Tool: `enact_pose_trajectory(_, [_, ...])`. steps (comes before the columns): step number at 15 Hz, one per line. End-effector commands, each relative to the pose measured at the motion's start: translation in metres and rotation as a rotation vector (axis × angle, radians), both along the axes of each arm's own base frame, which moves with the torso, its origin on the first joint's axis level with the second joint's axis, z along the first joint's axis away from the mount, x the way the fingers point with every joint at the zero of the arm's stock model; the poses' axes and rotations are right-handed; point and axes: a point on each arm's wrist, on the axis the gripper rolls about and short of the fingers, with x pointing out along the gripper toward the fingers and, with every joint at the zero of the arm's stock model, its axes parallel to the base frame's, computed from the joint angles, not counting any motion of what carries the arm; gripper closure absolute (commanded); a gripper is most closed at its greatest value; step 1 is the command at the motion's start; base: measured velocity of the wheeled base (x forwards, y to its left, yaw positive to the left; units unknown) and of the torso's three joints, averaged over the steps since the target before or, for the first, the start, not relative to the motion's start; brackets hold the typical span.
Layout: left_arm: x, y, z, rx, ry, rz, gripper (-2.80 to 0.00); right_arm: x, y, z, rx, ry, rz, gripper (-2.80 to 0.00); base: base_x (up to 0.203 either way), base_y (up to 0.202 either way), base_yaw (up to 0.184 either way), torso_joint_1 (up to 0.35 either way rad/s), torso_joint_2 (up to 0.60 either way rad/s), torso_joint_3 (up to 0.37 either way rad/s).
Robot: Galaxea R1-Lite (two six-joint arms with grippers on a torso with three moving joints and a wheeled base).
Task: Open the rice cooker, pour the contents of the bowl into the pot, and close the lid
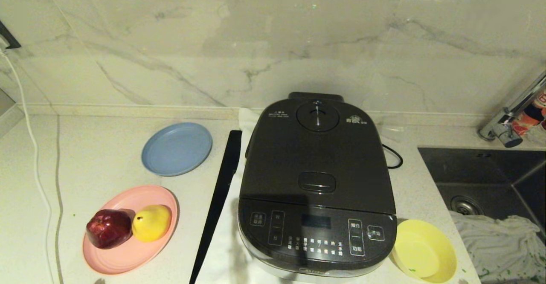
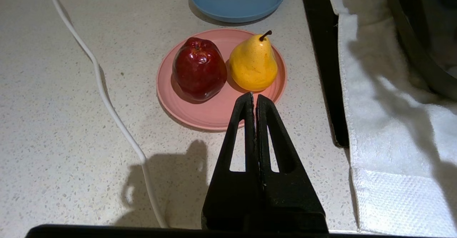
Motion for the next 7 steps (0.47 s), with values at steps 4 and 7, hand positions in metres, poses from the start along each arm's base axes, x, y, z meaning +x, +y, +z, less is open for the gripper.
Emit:
enact_pose_trajectory(4, [0.0006, 0.0000, -0.0026, 0.001, 0.008, 0.000, 0.00, 0.0002, -0.0001, 0.0003, 0.033, 0.000, -0.002, 0.00, 0.000, 0.000, 0.000, 0.000, 0.00, 0.000])
enact_pose_trajectory(7, [0.0006, 0.0000, -0.0026, 0.000, 0.009, 0.000, 0.00, 0.0001, -0.0001, 0.0001, 0.028, 0.001, -0.001, 0.00, 0.000, 0.000, 0.000, 0.000, 0.00, 0.000])
